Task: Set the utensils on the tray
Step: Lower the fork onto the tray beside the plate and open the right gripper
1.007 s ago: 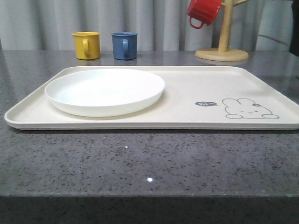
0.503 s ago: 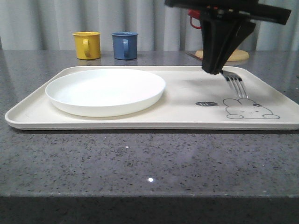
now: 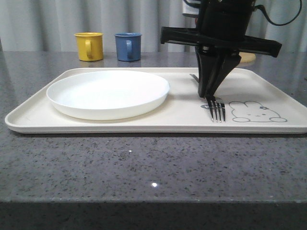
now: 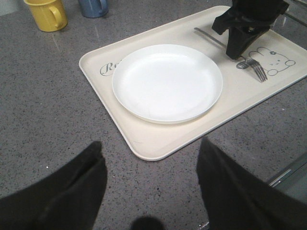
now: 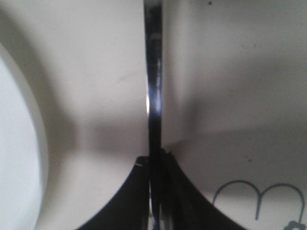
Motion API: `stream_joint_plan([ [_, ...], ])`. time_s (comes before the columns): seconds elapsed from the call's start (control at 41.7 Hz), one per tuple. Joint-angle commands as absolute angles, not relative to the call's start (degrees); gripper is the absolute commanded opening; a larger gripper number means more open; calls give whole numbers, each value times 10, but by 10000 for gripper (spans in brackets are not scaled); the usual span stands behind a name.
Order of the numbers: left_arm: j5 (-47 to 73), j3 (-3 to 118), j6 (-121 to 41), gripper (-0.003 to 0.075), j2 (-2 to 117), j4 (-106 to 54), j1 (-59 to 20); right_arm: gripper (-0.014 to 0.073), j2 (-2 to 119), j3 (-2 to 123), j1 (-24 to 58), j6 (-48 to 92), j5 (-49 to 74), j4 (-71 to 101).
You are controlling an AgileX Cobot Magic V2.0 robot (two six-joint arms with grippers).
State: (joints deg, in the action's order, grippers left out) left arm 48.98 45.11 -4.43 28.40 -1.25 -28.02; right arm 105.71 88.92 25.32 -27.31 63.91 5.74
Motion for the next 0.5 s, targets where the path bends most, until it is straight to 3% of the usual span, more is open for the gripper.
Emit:
stream_joint_plan([
  [0.0, 448, 466, -39, 407, 288, -15, -285, 118, 1038, 908, 254, -282, 626, 50],
  [0.168, 448, 466, -39, 407, 288, -15, -285, 257, 1038, 908, 254, -289, 622, 50],
  [0.48, 448, 466, -39, 407, 288, -15, -285, 269, 940, 908, 253, -214, 634, -8],
])
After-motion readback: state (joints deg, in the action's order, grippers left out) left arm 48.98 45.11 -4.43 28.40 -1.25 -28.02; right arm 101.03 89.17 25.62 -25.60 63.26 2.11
